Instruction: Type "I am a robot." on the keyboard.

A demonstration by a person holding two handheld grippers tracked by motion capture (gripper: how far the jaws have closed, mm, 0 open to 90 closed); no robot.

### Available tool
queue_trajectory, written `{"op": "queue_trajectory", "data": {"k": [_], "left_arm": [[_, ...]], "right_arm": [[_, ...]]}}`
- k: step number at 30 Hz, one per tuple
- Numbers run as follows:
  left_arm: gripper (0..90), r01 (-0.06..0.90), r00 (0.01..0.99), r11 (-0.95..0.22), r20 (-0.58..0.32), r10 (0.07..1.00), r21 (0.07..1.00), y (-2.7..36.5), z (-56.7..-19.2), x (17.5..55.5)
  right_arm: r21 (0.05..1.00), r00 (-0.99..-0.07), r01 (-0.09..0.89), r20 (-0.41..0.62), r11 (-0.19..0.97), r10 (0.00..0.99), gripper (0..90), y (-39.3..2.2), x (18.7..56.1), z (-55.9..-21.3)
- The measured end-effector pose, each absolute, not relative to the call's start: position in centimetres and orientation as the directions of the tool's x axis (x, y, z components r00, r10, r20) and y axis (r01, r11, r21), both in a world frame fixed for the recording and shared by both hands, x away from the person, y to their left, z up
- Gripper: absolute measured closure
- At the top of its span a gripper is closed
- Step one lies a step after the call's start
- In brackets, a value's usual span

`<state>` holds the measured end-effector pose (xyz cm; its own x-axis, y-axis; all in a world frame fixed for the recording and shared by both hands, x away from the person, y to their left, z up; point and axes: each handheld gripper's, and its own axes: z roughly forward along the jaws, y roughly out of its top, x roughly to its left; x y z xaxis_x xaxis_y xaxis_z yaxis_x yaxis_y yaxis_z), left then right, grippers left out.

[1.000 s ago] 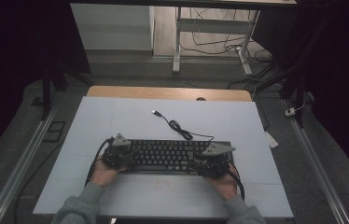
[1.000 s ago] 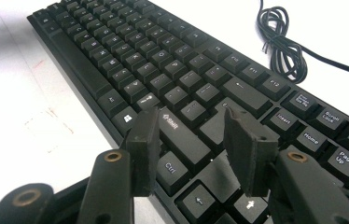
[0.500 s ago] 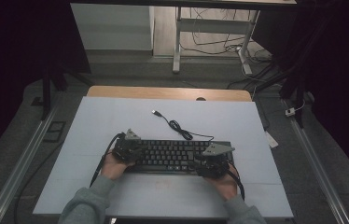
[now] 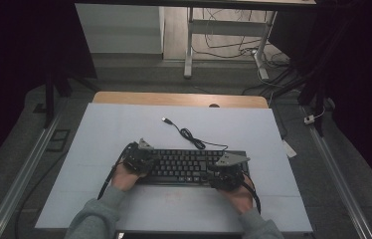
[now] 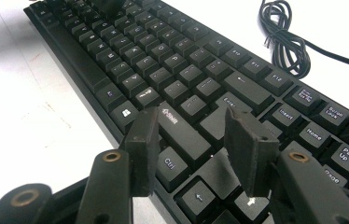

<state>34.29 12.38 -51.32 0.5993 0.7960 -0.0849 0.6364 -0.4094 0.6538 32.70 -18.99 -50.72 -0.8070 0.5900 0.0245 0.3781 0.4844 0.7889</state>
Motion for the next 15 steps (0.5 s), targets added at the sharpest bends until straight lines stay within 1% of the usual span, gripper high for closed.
{"op": "queue_trajectory", "data": {"k": [13,15], "left_arm": [[88.3,0.642,0.602,-0.413,-0.091,0.793,0.646,12.25,-51.71,34.46],[88.2,0.64,0.602,-0.418,-0.082,0.794,0.644,12.2,-51.58,34.38]], "right_arm": [[0.789,-0.807,0.377,0.023,0.485,0.59,55.1,-18.98,32.7,-50.74],[0.79,-0.807,0.377,0.023,0.484,0.59,55.0,-18.97,32.69,-50.73]]}}
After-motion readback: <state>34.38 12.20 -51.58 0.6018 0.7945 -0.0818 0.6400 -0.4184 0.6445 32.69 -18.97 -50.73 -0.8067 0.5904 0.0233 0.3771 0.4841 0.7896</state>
